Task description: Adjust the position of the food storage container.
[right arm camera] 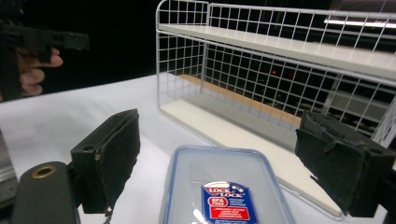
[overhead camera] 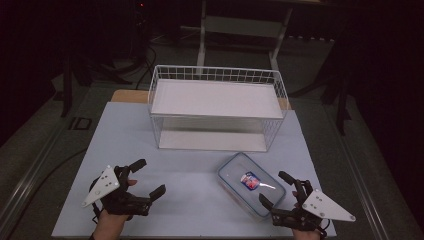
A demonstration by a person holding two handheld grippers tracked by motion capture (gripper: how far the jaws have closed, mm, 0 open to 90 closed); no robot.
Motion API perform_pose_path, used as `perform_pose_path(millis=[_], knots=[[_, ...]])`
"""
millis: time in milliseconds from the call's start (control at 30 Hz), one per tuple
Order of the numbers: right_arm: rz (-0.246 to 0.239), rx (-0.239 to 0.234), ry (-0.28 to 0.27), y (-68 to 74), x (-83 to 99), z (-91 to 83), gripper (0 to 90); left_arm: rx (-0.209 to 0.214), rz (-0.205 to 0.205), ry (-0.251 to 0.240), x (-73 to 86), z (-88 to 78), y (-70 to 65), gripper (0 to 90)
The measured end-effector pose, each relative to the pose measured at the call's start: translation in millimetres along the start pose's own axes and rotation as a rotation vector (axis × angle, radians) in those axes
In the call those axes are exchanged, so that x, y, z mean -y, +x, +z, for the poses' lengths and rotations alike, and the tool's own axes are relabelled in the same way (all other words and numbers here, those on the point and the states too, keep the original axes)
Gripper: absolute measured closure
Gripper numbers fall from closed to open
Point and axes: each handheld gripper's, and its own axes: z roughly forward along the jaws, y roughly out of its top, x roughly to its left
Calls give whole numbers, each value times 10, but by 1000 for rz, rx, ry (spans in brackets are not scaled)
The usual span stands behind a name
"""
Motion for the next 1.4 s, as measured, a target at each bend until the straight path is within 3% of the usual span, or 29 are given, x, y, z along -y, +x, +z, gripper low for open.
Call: perform_pose_path(millis=[133, 200, 233, 333, 367, 500, 600, 633, 667, 933, 1167, 1333, 1400], knots=[[-25, -14, 12, 61, -51, 15, 137, 14, -3, -12, -12, 0, -22, 0], [-16, -26, 12, 71, -69, 19, 137, 19, -4, -10, -14, 1, -25, 0], [13, -54, 18, 75, -110, 39, 131, 21, 2, -16, -16, 4, -38, 0], [40, -56, 32, 87, -157, 72, 130, 28, 7, -11, -15, 14, -47, 0], [62, -93, 32, 95, -187, 85, 127, 33, 13, -5, -7, 23, -53, 0], [47, -121, 84, 159, -196, 110, 161, 41, 16, -2, 2, 36, -65, 0], [72, -170, 149, 178, -113, 138, 309, 45, 16, -7, -1, 35, -72, 0], [72, -170, 149, 178, -113, 138, 309, 46, 17, -7, -3, 35, -73, 0], [77, -189, 196, 182, -38, 155, 489, 45, 21, -8, -5, 34, -72, 0], [88, -252, 378, 215, 271, 247, 884, 49, 22, 4, 12, 62, -65, 0], [56, -280, 486, 198, 401, 322, 899, 39, 23, 7, 24, 72, -58, 0], [73, -274, 529, 176, 444, 339, 900, 45, 25, 16, 37, 81, -62, 0], [57, -271, 546, 190, 449, 340, 900, 48, 23, 17, 43, 87, -68, 0]])
